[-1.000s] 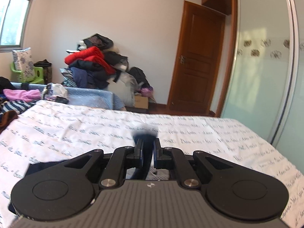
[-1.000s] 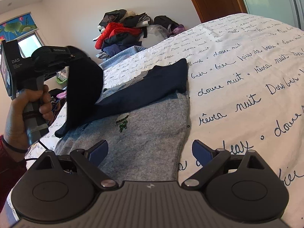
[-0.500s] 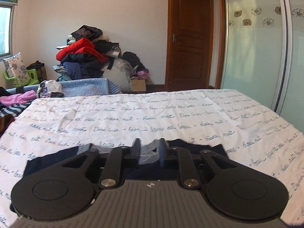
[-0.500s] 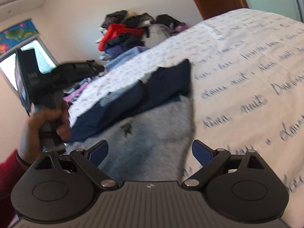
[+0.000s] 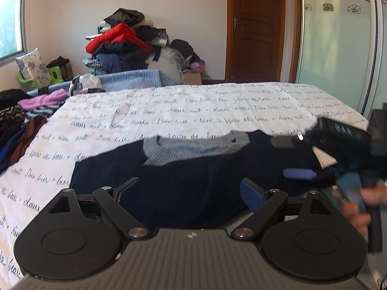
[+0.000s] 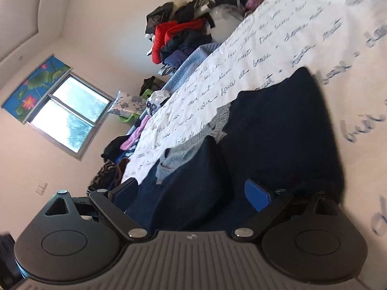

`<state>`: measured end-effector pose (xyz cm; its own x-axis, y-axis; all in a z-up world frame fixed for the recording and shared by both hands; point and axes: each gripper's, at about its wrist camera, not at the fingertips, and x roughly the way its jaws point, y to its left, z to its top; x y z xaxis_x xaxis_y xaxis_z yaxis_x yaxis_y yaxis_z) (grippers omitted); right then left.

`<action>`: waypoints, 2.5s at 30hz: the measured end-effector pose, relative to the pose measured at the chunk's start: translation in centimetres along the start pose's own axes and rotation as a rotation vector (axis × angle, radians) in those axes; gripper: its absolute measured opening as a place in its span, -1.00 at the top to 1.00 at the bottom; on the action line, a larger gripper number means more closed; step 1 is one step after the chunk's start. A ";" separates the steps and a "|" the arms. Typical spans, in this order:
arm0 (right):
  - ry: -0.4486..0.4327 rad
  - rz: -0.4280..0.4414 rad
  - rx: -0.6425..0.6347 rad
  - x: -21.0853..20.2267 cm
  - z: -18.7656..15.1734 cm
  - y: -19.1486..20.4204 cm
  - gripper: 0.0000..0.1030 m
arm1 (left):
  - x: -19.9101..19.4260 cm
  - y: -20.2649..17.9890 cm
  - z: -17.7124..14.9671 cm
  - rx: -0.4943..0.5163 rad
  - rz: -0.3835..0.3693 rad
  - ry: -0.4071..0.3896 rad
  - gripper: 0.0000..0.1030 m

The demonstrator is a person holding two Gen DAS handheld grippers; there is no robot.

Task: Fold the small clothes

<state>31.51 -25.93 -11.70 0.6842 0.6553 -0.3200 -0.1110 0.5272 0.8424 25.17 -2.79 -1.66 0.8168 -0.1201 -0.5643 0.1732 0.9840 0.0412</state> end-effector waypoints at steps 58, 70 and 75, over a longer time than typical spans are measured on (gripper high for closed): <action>-0.039 -0.319 -0.328 -9.3 -7.9 7.6 -0.39 | -4.8 3.5 -4.0 -0.080 0.090 0.071 -0.87; 0.014 -0.270 -0.283 -16.5 -14.5 8.9 -0.53 | -10.0 2.7 -7.8 -0.094 0.119 0.064 -0.93; 0.000 -0.294 -0.305 -18.9 -17.9 9.7 -0.53 | -12.3 2.9 -9.4 -0.108 0.117 0.079 -0.93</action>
<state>4.57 -23.54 -5.24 0.7187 0.4534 -0.5272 -0.1193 0.8274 0.5488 10.39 2.83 -2.36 0.7815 0.0022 -0.6240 0.0164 0.9996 0.0241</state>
